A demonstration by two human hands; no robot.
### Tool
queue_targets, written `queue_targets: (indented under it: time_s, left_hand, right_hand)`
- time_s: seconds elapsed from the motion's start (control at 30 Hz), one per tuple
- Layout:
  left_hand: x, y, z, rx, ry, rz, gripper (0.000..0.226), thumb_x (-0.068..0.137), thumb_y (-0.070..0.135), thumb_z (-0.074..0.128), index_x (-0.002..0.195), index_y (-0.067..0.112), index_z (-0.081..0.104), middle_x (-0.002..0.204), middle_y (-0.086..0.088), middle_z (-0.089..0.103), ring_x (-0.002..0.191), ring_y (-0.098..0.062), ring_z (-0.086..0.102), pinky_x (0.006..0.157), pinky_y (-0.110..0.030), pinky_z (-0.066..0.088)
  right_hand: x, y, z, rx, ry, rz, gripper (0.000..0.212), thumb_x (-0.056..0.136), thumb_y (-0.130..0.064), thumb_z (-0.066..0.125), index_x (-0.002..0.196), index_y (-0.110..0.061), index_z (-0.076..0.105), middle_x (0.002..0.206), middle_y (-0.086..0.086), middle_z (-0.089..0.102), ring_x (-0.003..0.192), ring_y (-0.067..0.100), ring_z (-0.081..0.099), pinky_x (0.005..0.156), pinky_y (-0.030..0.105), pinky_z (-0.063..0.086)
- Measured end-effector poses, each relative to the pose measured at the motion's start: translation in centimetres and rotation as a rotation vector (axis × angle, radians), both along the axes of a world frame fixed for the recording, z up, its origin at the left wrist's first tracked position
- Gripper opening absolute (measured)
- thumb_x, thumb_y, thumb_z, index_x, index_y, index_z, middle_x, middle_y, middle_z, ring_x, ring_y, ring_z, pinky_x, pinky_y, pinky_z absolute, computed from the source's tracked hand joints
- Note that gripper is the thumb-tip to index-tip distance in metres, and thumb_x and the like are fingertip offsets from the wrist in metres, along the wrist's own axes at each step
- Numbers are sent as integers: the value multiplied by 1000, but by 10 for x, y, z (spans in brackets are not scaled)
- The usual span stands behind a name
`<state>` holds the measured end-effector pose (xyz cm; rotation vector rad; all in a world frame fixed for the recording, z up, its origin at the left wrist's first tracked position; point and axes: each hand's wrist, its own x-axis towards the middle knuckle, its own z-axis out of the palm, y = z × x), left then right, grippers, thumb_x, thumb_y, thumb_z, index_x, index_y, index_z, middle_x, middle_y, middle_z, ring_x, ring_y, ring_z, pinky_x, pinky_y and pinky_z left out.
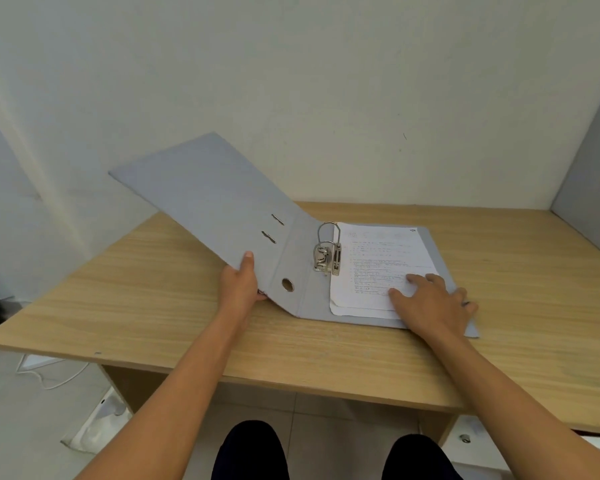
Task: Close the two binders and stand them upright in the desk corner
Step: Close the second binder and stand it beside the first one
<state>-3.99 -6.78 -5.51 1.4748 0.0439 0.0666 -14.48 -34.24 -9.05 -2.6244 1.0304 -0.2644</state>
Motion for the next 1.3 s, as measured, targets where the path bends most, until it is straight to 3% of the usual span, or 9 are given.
queue_targets:
  time_s: [0.1, 0.3, 0.5, 0.63, 0.8, 0.97, 1.13, 1.2, 1.3]
  left_hand:
    - [1, -8, 8, 220, -182, 38, 21, 99, 30, 49, 103, 17, 65, 91, 3, 70, 89, -20, 70, 72, -38, 60]
    - [-8, -41, 33, 565, -478, -95, 26, 99, 22, 46, 118, 16, 63, 83, 20, 61, 73, -6, 62, 55, -14, 47]
    - [-23, -61, 45, 847, -623, -189, 45, 99, 18, 39, 143, 26, 44, 92, -4, 69, 74, -23, 66, 67, -38, 56]
    - [-31, -71, 50, 1027, -634, -215, 61, 96, 12, 41, 154, 25, 25, 102, -13, 70, 83, -36, 66, 68, -43, 54]
    - [-45, -87, 46, 1365, -734, -167, 71, 91, 4, 48, 155, 20, 22, 134, -10, 58, 91, -35, 65, 60, -36, 38]
    - [-46, -94, 37, 1637, -720, -196, 79, 92, 7, 54, 157, 17, 10, 149, -13, 43, 97, -32, 65, 62, -35, 40]
    - [-41, -83, 49, 1717, -503, -467, 94, 81, 37, 57, 157, 24, 3, 160, -3, 20, 134, -31, 40, 90, -41, 43]
    - [-33, -77, 61, 1592, -361, -658, 98, 74, 43, 57, 157, 24, 8, 163, 0, 14, 144, -30, 23, 108, -45, 34]
    - [-11, -75, 76, 1148, -179, -686, 85, 75, 39, 58, 152, 14, 32, 157, -7, 31, 141, -27, 35, 104, -33, 33]
  right_hand:
    - [0, 0, 5, 31, -19, -1, 64, 81, -69, 45, 138, -42, 51, 157, -6, 38, 140, 40, 27, 113, 55, 15]
    - [0, -6, 17, 127, -104, 8, 51, 80, -52, 58, 130, -41, 58, 154, -8, 40, 136, 37, 35, 111, 53, 19]
    - [2, -9, 39, 255, -176, 96, 59, 84, -54, 62, 138, -33, 53, 155, -4, 41, 142, 33, 36, 115, 54, 22]
    - [-3, -11, 88, 1085, -948, 155, 49, 94, -52, 52, 134, -24, 57, 133, -2, 61, 123, 31, 59, 100, 47, 48]
    - [-16, -43, 139, 1710, -1084, 411, 78, 87, -65, 51, 141, -9, 50, 133, 17, 60, 114, 46, 65, 96, 63, 50]
    - [-30, -53, 148, 1493, -918, 260, 37, 92, -12, 60, 127, -1, 58, 122, 16, 63, 106, 30, 67, 72, 40, 62]
    - [-39, -66, 129, 1393, -775, 192, 42, 92, 10, 47, 130, -6, 56, 121, 14, 64, 106, 27, 64, 64, 30, 63]
    - [-42, -73, 117, 1394, -747, 163, 40, 93, 9, 48, 128, -8, 57, 119, 12, 64, 105, 26, 64, 64, 29, 62]
    - [-46, -81, 95, 1362, -718, 84, 36, 92, 9, 51, 125, -5, 58, 115, 12, 65, 101, 24, 64, 57, 26, 61]
